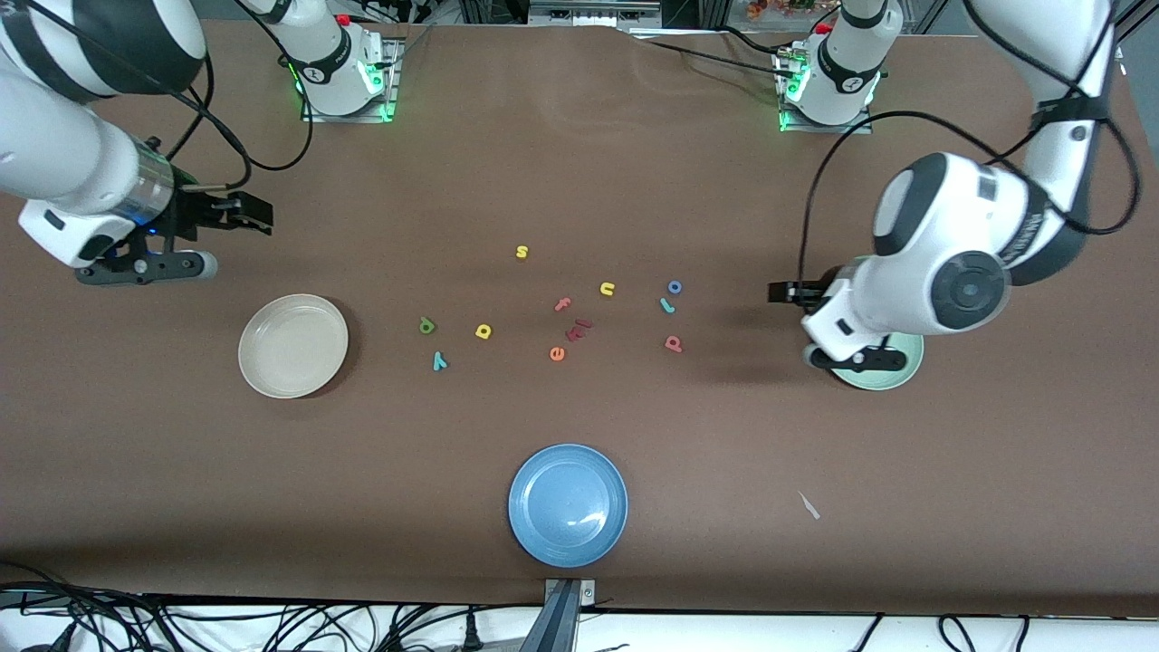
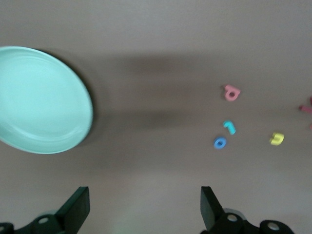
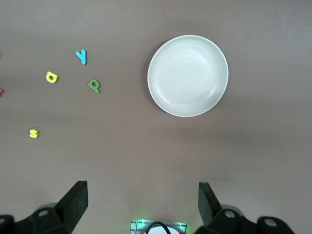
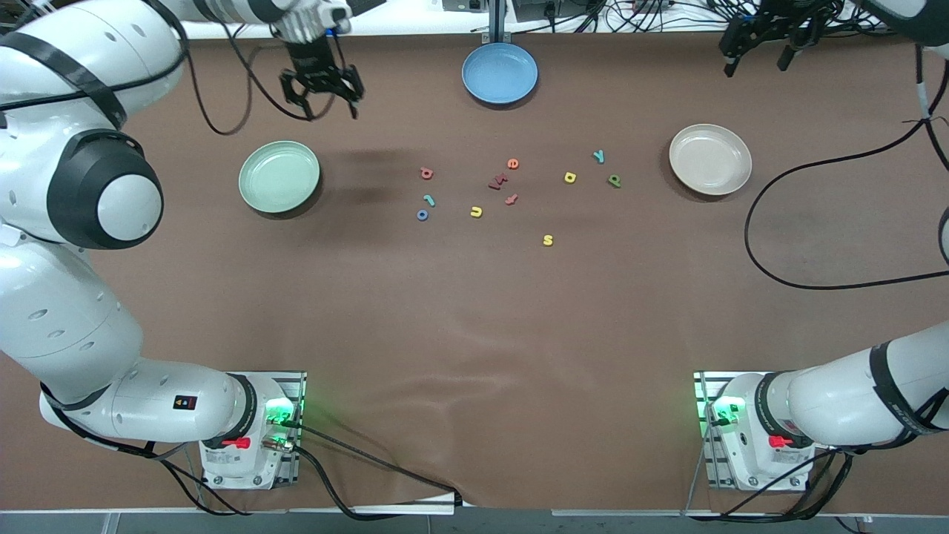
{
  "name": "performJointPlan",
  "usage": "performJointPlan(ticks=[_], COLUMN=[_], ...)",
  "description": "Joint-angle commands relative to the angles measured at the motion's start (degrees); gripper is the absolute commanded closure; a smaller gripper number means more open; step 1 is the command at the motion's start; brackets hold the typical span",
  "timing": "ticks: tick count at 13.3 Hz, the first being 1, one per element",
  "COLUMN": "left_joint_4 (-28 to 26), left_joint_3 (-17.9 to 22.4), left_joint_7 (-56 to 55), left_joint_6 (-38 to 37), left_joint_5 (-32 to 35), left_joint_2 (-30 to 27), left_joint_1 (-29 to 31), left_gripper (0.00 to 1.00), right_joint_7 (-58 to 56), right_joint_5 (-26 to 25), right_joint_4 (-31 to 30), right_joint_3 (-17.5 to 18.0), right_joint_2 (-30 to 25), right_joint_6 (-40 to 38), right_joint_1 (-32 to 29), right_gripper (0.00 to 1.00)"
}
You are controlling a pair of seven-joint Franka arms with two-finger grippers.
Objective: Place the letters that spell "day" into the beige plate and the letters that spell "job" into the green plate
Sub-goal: 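Reach the right gripper to the yellow letter while the left gripper reaches the blue o, then grasp the yellow letter with the right gripper while the left gripper grasps the blue o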
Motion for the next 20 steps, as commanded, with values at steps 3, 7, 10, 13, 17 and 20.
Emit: performJointPlan(ticks=[3, 7, 10, 13, 17, 20], left_joint_4=[-16.1, -25.7, -26.2, -26.2, -26.2, -26.2], left_joint_3=[-5.4, -8.4, -8.3, -8.3, -8.3, -8.3], left_joint_7=[-15.4, -26.0, -30.6, -30.6, -30.5, -30.4], left_joint_6=[20.1, 37.2, 39.8, 42.5, 43.4, 44.1], left_joint_5=[-1.5, -1.5, -1.4, -0.7, -0.6, -0.5], left_joint_2=[-1.5, -0.8, 1.3, 5.1, 6.1, 7.5], left_joint_1=[0.2, -0.4, -3.3, -4.9, -5.1, -5.7], left_gripper=[0.0, 0.01, 0.05, 0.19, 0.45, 0.5], right_joint_7=[3.7, 15.2, 24.1, 31.8, 36.0, 36.1], right_joint_5=[0.8, 2.0, 2.0, 2.0, 3.2, 4.9], right_joint_4=[-4.2, -12.1, -13.0, -14.4, -14.3, -14.4], right_joint_3=[-0.2, 0.2, 0.3, 0.5, 1.6, 1.8], right_joint_2=[1.4, 2.1, 5.7, 10.9, 16.5, 18.9], right_joint_6=[8.1, 20.6, 26.1, 34.1, 38.9, 42.0], right_joint_1=[3.5, 8.8, 12.2, 15.9, 18.1, 18.1], right_gripper=[0.0, 0.0, 0.0, 0.0, 0.0, 0.0])
